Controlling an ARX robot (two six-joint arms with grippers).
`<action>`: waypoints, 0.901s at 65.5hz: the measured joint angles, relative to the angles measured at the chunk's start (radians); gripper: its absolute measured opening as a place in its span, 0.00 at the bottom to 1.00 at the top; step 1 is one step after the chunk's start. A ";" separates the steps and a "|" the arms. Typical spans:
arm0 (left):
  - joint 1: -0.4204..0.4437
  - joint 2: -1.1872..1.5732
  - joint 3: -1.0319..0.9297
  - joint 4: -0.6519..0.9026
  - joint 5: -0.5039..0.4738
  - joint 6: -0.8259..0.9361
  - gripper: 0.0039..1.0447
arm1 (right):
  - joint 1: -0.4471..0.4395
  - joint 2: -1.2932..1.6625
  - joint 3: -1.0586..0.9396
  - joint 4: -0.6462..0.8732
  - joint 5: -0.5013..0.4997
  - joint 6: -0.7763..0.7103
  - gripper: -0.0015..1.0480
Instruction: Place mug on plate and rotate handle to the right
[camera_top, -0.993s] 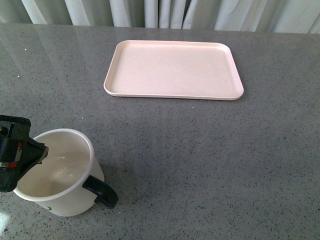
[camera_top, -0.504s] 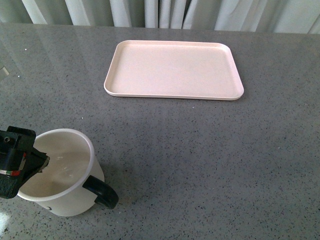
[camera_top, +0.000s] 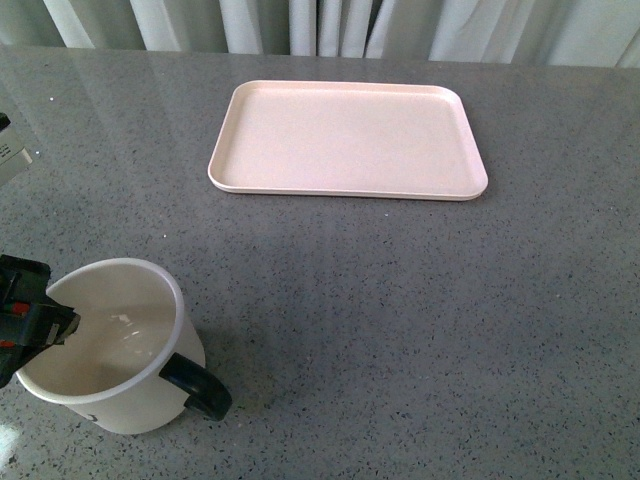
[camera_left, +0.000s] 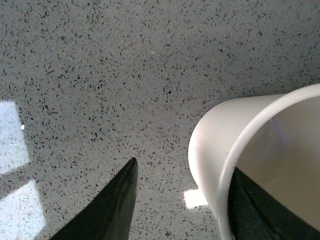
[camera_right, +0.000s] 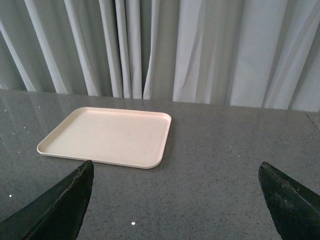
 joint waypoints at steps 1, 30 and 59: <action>0.000 0.000 0.000 0.000 0.000 0.001 0.44 | 0.000 0.000 0.000 0.000 0.000 0.000 0.91; -0.034 0.004 0.138 -0.103 -0.007 0.006 0.02 | 0.000 0.000 0.000 0.000 0.000 0.000 0.91; -0.129 0.255 0.576 -0.169 -0.007 -0.082 0.02 | 0.000 0.000 0.000 0.000 0.000 0.000 0.91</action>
